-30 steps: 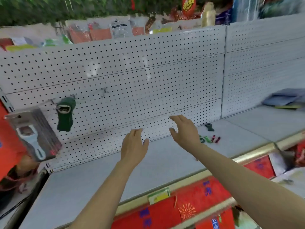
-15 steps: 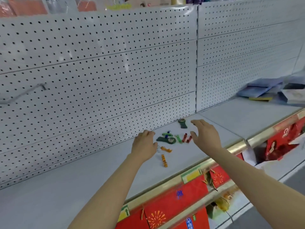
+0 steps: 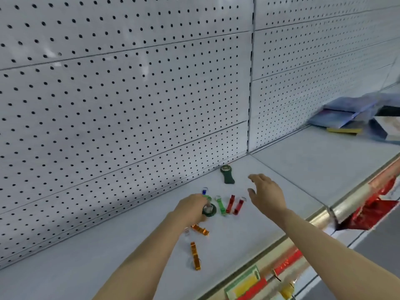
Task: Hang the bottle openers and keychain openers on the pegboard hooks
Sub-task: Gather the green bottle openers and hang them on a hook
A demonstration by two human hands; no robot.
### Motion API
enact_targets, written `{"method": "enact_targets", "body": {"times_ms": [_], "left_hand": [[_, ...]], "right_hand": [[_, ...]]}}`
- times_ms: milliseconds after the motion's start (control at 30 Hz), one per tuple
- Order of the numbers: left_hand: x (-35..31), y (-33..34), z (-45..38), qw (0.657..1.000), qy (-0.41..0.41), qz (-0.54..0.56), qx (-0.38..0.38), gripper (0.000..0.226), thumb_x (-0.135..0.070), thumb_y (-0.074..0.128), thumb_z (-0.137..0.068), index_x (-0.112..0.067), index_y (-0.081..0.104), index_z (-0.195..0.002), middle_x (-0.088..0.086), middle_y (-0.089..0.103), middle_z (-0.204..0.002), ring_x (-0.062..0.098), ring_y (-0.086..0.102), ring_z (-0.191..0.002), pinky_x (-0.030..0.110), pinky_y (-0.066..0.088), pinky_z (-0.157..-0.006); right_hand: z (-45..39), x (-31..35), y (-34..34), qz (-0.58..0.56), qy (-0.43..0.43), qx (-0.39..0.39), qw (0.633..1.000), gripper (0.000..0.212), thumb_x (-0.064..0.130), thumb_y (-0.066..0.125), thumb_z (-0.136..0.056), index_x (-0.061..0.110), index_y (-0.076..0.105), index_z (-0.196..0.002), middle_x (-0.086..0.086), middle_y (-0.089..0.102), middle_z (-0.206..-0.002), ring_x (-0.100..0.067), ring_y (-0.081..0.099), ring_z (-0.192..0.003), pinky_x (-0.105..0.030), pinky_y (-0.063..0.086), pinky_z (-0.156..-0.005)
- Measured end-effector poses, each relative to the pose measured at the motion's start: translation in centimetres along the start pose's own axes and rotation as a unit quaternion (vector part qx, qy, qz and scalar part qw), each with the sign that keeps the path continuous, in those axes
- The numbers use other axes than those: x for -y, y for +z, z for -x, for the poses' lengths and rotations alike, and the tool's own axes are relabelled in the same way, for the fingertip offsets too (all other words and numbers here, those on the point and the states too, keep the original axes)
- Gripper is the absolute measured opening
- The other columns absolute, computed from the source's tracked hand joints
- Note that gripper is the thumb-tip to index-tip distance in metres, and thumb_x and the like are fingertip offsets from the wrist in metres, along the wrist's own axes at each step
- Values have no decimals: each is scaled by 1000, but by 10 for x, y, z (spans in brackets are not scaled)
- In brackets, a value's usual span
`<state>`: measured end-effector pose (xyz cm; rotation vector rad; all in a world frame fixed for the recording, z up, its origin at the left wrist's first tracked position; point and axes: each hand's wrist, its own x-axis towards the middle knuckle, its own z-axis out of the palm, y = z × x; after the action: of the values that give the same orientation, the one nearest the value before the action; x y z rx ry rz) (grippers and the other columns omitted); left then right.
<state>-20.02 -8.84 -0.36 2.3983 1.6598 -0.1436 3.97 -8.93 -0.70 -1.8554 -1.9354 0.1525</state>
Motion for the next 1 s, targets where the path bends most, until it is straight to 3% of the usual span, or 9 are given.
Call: {"method": "enact_targets", "body": {"times_ms": [233,333,467,533,700,800,900,967,1000], "left_hand": [[11,14,-23,999,-3,26,38,46,-22,76,-80,-25,57,-122,-1,54,-119,19,54,-105,31,49,-91],[9,14,-27,997,-33,43,53,52,-26,79,-77,-26,56,-123,-1,52,-124,19,56,-107,33,51,-94],[6,16,-27,995,-58,65,55,54,-29,77,-78,-27,56,-127,-6,50,-127,17,56,-110,29,48,-94],[7,16,-24,996,-53,52,47,47,-37,74,-78,-29,58,-121,-8,49,-124,15,53,-108,27,47,-91],[6,12,-16,998,-62,26,6,46,-45,72,-76,-26,54,-114,-8,53,-117,12,47,-100,22,35,-79],[0,13,-12,994,-83,54,-34,34,-37,66,-83,-26,48,-109,-7,61,-101,12,54,-88,20,38,-71],[3,14,-7,980,-115,135,-88,15,-30,59,-90,-31,47,-99,-13,63,-90,7,60,-80,10,41,-68],[8,11,-3,965,-115,202,-123,13,-29,63,-90,-31,52,-96,-15,66,-88,4,63,-79,13,50,-70],[11,9,0,952,-118,244,-143,14,-28,67,-89,-30,55,-97,-15,68,-90,3,64,-81,15,53,-73]], "right_hand": [[-81,0,44,-60,79,93,991,37,25,53,-95,13,54,-130,-5,59,-124,-23,60,-104,-31,50,-77],[-113,5,61,-69,102,134,983,41,36,57,-94,9,54,-125,-9,57,-122,-26,58,-105,-33,51,-79],[-144,14,84,-6,116,153,981,76,68,53,-82,5,52,-124,-13,52,-122,-29,50,-112,-38,49,-89],[-153,17,93,46,112,159,980,87,74,47,-81,2,49,-130,-16,47,-128,-31,46,-116,-38,43,-94],[-166,27,99,50,124,187,973,50,34,52,-90,7,42,-130,-18,44,-133,-33,42,-120,-38,43,-97],[-161,28,92,13,139,192,971,43,20,52,-90,9,40,-129,-18,44,-130,-33,43,-118,-39,43,-95],[-149,23,86,-55,143,165,974,39,6,56,-87,11,41,-122,-16,40,-123,-27,54,-90,-34,49,-71],[-139,19,81,-119,143,139,973,38,-2,57,-84,11,46,-118,-15,43,-120,-20,49,-69,-28,41,-56],[-134,17,80,-154,141,119,971,40,-3,59,-82,11,49,-118,-14,49,-119,-19,48,-69,-26,39,-55]]}}
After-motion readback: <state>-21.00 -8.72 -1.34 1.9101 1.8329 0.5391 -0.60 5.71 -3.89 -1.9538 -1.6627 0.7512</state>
